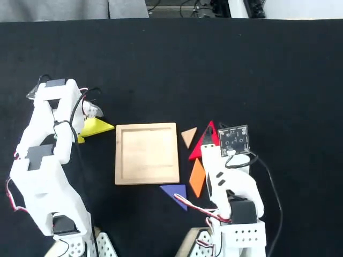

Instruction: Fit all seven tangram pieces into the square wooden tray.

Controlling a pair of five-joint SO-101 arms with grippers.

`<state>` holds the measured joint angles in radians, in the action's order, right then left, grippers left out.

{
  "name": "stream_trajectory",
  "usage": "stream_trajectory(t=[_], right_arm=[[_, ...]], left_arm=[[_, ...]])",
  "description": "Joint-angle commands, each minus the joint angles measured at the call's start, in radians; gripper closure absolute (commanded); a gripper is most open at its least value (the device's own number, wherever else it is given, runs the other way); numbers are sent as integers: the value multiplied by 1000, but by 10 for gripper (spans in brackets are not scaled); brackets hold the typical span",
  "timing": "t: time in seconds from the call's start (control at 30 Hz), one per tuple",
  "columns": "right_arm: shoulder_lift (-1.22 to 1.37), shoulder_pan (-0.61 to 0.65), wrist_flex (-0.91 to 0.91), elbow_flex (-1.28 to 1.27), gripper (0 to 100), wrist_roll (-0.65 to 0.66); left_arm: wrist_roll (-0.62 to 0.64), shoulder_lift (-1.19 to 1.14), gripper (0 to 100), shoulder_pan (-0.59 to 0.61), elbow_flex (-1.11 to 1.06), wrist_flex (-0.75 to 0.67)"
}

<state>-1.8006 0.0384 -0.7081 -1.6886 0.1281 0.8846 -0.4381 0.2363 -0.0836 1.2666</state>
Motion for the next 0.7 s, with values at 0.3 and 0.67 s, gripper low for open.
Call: stream_trajectory(t=[0.3,0.67], right_arm=[[-91,9,-3,4,900,11],[-91,9,-3,4,900,11]], left_arm=[[-3,17,643,47,44,8],[-6,8,643,38,44,-15]])
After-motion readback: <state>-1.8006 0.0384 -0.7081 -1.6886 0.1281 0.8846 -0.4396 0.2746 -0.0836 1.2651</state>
